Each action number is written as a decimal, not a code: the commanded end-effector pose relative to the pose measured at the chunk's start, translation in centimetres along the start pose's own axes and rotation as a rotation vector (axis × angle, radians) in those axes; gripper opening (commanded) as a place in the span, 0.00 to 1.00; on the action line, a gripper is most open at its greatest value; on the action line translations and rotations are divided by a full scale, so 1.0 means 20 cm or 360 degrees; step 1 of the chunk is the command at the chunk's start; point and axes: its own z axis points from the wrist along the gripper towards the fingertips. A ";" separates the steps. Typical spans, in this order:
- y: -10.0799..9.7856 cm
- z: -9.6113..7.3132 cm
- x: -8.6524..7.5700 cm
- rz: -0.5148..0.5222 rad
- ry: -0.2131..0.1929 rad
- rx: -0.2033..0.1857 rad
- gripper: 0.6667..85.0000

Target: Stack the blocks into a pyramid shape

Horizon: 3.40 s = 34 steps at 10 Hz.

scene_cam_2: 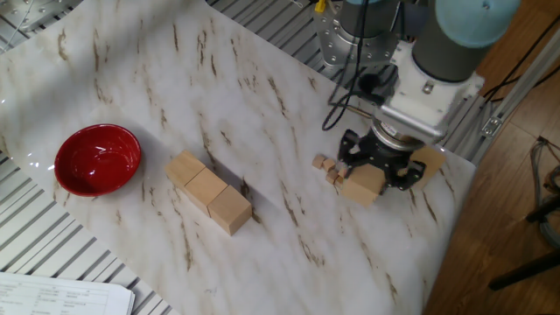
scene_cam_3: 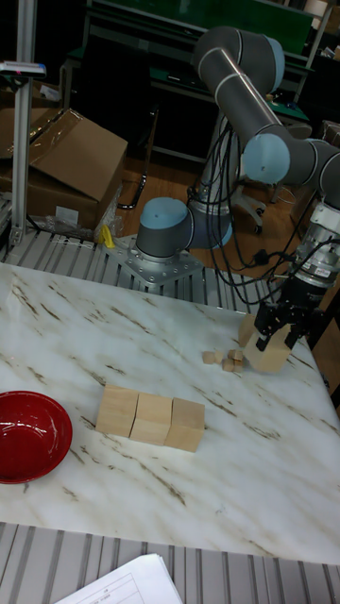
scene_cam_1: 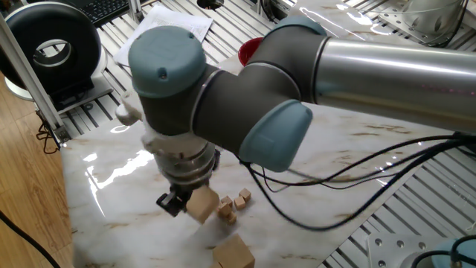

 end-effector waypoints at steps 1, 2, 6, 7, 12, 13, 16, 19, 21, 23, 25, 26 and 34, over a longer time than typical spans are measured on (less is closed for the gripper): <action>-0.06 -0.04 -0.04 -0.0598 -0.0065 -0.0031 0.00; -0.09 -0.02 -0.07 -0.0691 -0.0097 -0.0020 0.00; -0.17 0.01 -0.03 -0.1432 -0.0014 0.0057 0.00; -0.14 0.01 -0.05 -0.1442 -0.0046 0.0032 0.00; -0.04 0.00 -0.11 -0.1184 -0.0171 -0.0066 0.00; 0.02 0.00 -0.14 -0.1080 -0.0218 -0.0126 0.00; 0.05 -0.01 -0.17 -0.0866 -0.0267 -0.0172 0.00; 0.04 -0.01 -0.16 -0.0788 -0.0239 -0.0171 0.00; 0.15 -0.03 -0.12 -0.0636 -0.0215 -0.0322 0.00; 0.12 -0.03 -0.11 -0.0658 -0.0172 -0.0324 0.00; 0.04 -0.07 -0.15 -0.0735 -0.0114 -0.0365 0.00; 0.00 -0.07 -0.19 -0.0743 -0.0118 -0.0377 0.00; -0.37 0.04 -0.33 -0.1055 0.0017 -0.0393 0.00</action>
